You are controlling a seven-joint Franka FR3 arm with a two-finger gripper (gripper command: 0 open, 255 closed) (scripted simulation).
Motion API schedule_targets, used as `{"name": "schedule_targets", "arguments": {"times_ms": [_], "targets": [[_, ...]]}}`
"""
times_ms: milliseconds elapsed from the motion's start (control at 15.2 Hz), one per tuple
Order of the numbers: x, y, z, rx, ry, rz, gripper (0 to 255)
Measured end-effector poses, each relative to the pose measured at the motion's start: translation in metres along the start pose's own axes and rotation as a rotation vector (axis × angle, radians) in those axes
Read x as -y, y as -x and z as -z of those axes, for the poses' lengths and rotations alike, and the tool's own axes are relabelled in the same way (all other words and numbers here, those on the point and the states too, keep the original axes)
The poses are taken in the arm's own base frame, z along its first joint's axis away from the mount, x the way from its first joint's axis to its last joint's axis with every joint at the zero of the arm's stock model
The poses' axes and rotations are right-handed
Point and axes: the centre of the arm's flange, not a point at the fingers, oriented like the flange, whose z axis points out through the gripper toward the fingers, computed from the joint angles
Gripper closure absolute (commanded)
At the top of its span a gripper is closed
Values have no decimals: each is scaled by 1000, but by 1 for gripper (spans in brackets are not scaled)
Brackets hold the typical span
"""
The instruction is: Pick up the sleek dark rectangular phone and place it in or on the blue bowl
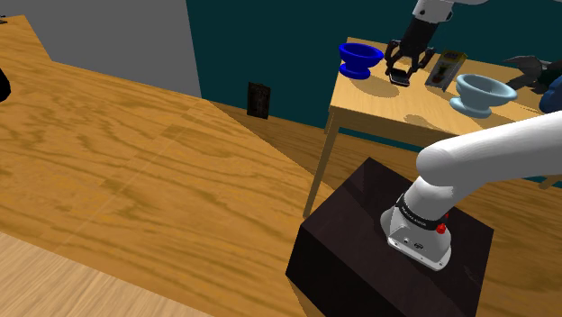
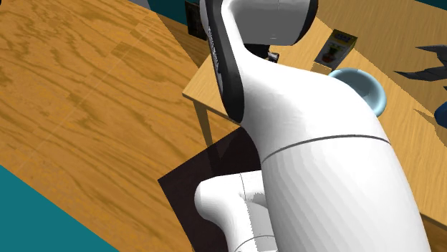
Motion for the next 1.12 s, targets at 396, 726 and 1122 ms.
{"name": "schedule_targets", "arguments": {"times_ms": [396,726,1122], "targets": [[2,2,33,0,0,0,255],[3,3,58,0,0,0,255],[15,-22,79,0,0,0,255]]}}
